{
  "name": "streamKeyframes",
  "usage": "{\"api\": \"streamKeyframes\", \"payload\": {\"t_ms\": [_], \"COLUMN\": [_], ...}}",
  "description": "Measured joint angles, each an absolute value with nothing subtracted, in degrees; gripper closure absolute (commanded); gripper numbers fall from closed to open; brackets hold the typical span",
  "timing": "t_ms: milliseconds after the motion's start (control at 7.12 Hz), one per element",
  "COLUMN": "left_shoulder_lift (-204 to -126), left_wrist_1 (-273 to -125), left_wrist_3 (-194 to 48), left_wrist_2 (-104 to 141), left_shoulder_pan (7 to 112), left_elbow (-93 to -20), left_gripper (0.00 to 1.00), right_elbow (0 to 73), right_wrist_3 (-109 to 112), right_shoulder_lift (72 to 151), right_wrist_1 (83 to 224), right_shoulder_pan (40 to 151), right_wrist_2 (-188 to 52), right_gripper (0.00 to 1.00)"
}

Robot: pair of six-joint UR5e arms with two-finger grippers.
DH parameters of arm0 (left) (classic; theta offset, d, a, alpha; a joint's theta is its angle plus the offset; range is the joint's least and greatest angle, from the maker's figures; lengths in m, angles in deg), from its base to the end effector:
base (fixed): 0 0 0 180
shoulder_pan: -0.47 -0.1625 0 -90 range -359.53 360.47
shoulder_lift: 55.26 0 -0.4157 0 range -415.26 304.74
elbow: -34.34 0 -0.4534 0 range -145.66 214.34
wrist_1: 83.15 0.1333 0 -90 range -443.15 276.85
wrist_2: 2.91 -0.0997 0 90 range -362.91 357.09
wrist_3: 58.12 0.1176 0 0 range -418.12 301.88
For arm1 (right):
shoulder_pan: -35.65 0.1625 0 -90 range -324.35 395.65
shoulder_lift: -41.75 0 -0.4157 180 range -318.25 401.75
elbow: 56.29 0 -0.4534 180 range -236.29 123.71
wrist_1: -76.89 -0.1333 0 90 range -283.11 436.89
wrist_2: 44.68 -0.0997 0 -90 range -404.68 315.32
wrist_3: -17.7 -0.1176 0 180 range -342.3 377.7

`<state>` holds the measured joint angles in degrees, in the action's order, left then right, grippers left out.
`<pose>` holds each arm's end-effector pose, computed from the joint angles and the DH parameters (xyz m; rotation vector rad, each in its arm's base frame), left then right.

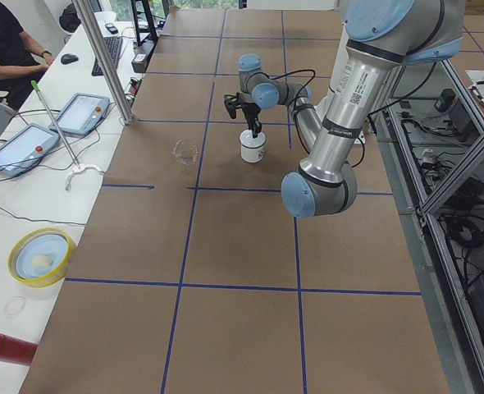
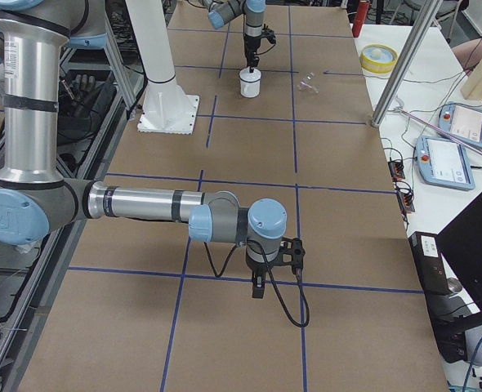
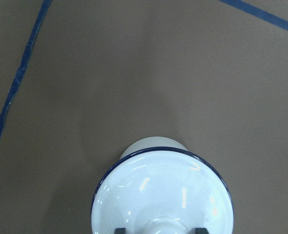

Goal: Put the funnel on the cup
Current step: 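Close the left gripper on the lid knob and lift the lid off, then carry the white lid beside the mug and lower it onto the table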

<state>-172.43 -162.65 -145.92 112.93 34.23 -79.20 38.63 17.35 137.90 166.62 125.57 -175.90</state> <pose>0.4710 -0.4135 0.1979 -0.1992 0.7931 -0.3618 0.0551 -0.5070 0.6757 -0.0187 -0.7193 0.0105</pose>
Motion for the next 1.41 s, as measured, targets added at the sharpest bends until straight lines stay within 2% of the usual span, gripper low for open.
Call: {"api": "streamKeyframes", "payload": {"t_ms": [562,843,1124,1405], "left_shoulder_lift": [-174.46,-174.57,-169.65,-159.83], "left_wrist_1": [-158.97,-157.75,-157.22,-160.0], "left_wrist_3": [-146.08,-145.98,-144.68,-142.28], "left_wrist_2": [112.87,112.88,112.77,112.76], "left_shoulder_pan": [34.76,37.86,41.12,41.54], "left_elbow": [-81.11,-84.51,-90.93,-95.37], "left_gripper": [1.0,1.0,1.0,1.0], "right_elbow": [38.63,38.63,38.63,38.59], "right_wrist_3": [17.35,17.35,17.35,17.35], "right_shoulder_lift": [137.9,137.9,137.91,137.9], "right_wrist_1": [166.62,166.62,166.62,166.62], "right_shoulder_pan": [125.57,125.57,125.57,125.57], "right_wrist_2": [-175.9,-175.9,-175.9,-175.9], "right_gripper": [0.0,0.0,0.0,0.0]}}
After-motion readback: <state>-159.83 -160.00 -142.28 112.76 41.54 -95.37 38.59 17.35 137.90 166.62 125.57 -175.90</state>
